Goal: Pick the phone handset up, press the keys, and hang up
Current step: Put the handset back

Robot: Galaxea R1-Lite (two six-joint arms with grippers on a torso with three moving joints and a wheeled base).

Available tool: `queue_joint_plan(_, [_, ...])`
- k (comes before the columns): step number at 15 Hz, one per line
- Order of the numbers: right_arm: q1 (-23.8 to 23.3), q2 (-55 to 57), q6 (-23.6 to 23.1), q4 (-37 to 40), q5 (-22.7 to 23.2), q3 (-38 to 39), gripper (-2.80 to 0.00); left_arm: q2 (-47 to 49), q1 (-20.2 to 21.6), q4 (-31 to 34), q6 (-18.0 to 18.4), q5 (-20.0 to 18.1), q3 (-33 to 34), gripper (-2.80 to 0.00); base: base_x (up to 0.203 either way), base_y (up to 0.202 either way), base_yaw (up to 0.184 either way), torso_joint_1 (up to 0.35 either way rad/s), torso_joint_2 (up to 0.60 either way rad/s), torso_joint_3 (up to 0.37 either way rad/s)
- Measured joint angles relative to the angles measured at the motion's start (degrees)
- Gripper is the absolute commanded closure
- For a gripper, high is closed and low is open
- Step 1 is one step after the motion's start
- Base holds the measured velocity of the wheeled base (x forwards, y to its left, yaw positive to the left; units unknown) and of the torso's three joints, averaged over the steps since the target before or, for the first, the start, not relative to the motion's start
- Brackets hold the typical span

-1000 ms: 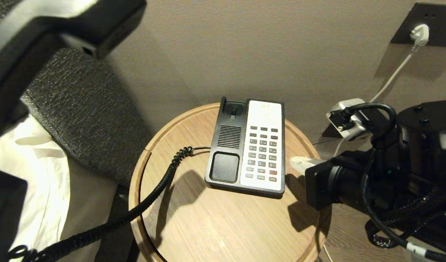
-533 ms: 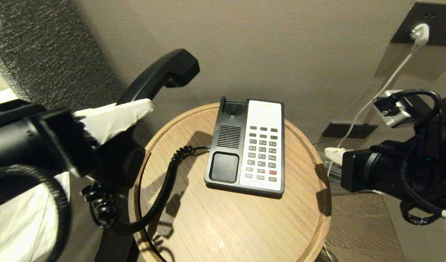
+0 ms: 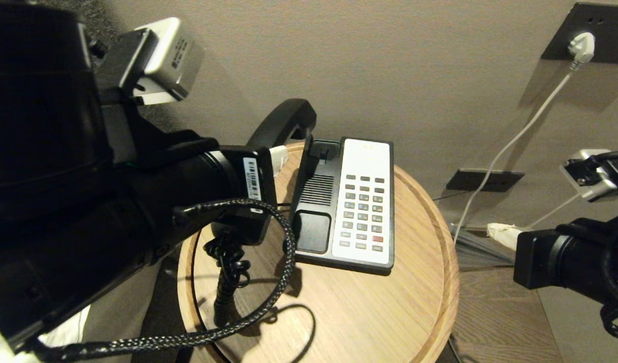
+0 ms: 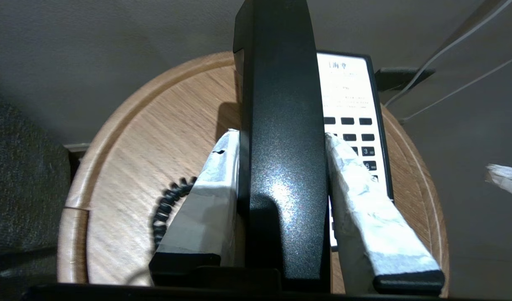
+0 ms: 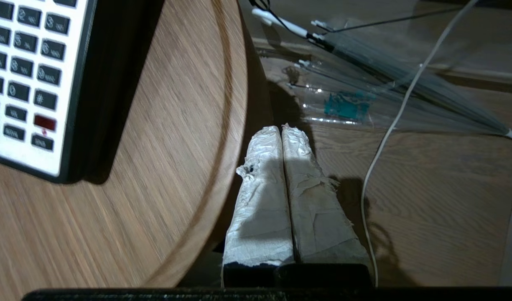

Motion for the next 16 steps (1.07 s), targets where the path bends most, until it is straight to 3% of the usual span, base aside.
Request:
queue_joint_plan(5, [-3.3,-3.1,1.3,2.6,0.6,1.2,0.0,5.1,-1.1,-0.1,0.0,1.7,-2.5,0.0,0.0,0.0,0.0,0.0,0.0,0.0])
queue_joint_plan(16, [-3.9,-7.7,3.3,3.8,0.8,2.2,0.0,14.8,-0.3,-0.2,-0.2,3.4,-7.6,0.0,0.0,0.0,0.0,0.0,0.0,0.0])
